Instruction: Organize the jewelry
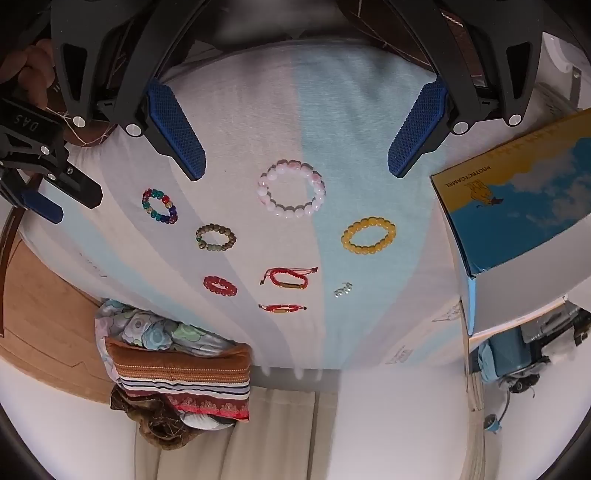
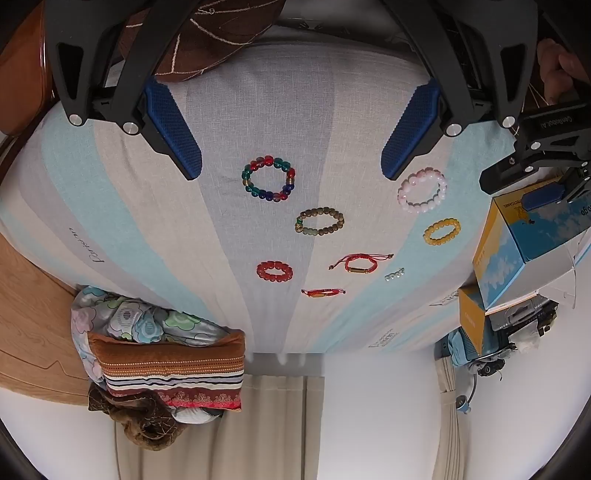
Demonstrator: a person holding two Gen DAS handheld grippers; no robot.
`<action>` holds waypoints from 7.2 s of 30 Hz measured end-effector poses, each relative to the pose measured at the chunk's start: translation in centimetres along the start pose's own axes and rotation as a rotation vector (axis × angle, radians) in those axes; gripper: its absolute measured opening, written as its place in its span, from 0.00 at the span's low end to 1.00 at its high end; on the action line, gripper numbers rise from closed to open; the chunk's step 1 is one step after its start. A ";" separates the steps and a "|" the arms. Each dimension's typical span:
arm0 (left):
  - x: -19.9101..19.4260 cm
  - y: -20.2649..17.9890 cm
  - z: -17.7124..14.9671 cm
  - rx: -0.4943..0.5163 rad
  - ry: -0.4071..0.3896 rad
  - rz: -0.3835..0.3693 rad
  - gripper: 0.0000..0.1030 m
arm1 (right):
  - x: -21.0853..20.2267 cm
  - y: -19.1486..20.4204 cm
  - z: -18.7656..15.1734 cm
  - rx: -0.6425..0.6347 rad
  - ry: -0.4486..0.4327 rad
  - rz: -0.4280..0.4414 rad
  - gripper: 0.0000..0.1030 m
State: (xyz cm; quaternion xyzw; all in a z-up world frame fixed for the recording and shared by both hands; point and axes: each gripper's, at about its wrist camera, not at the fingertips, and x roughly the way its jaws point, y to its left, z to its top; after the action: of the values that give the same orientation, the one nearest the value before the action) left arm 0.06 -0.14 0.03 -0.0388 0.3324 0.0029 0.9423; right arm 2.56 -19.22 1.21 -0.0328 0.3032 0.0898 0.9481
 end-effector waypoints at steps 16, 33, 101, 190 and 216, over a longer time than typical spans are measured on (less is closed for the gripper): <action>-0.1 -0.4 -0.2 0.019 -0.009 0.012 0.94 | 0.0 0.3 0.0 -0.001 0.001 -0.001 0.91; -0.2 -0.4 -0.3 0.019 -0.010 0.006 0.94 | 0.1 0.4 0.0 -0.001 0.003 -0.002 0.91; 6.8 -1.0 2.1 0.023 0.077 -0.005 0.94 | 7.8 -3.2 1.6 0.125 0.159 0.022 0.91; 3.4 1.2 7.7 -0.015 0.118 0.021 0.09 | 8.5 -1.6 5.9 0.095 0.183 0.037 0.18; -1.7 7.6 13.2 -0.087 0.048 0.097 0.09 | 7.9 7.5 13.7 0.056 0.128 0.114 0.18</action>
State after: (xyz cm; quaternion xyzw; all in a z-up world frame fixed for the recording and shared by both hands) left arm 6.73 8.44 10.77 -0.0636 0.3561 0.0619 0.9302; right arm 15.29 -9.06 7.71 0.0054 0.3669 0.1329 0.9207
